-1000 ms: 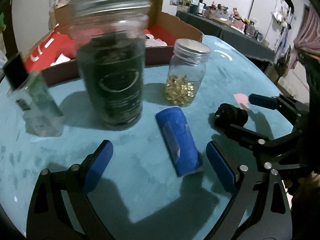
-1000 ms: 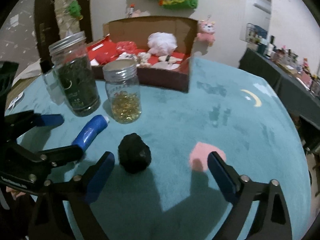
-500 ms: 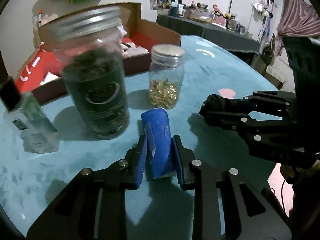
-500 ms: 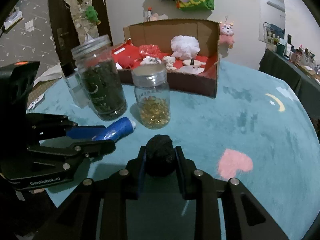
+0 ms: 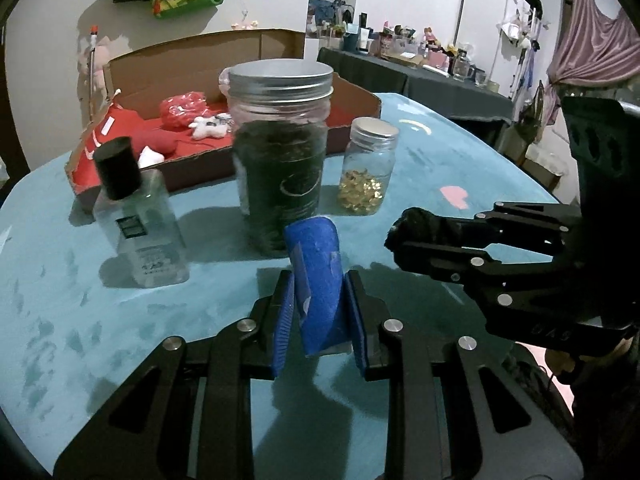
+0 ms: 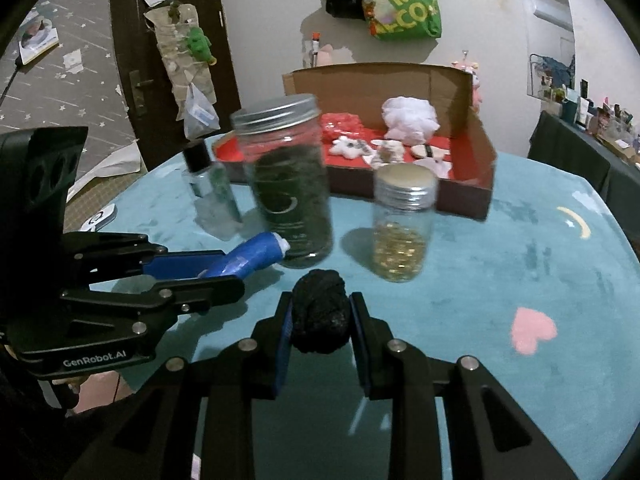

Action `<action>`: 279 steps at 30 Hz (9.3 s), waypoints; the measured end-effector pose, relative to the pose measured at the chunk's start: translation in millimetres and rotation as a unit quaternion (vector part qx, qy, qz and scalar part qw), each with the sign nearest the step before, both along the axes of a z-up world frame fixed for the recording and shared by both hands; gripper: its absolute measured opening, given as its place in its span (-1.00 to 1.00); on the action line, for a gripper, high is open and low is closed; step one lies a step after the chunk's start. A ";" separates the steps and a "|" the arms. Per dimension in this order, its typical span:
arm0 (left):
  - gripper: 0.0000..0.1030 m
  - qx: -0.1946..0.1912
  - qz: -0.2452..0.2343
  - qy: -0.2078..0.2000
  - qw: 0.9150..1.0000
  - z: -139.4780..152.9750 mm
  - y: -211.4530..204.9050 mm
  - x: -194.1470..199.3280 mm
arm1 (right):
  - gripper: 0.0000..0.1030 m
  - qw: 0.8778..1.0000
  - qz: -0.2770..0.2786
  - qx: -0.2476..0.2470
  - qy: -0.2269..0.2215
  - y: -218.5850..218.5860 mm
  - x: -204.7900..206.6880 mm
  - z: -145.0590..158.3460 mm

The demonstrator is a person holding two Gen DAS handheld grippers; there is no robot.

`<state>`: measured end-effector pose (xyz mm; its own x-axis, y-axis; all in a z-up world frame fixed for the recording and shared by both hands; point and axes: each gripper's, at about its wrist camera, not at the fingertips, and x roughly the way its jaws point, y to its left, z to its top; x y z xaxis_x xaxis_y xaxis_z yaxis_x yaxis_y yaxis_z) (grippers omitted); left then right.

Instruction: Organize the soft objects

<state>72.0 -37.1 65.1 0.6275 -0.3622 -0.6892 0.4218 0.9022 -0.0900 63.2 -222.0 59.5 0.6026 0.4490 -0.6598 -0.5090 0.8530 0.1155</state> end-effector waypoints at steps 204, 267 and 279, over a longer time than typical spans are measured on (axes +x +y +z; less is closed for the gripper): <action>0.47 0.018 0.129 0.044 0.991 21.5 70.6 147.3 | 1.00 0.979 -0.176 -0.104 0.009 -0.3 165.9 28.0; 0.47 0.055 0.120 0.084 0.988 16.0 81.3 198.9 | 1.00 0.976 -0.169 -0.135 0.022 16.5 201.0 34.6; 0.47 0.056 0.124 0.088 0.987 7.2 79.2 209.0 | 1.00 0.979 -0.152 -0.130 0.050 25.5 209.0 27.7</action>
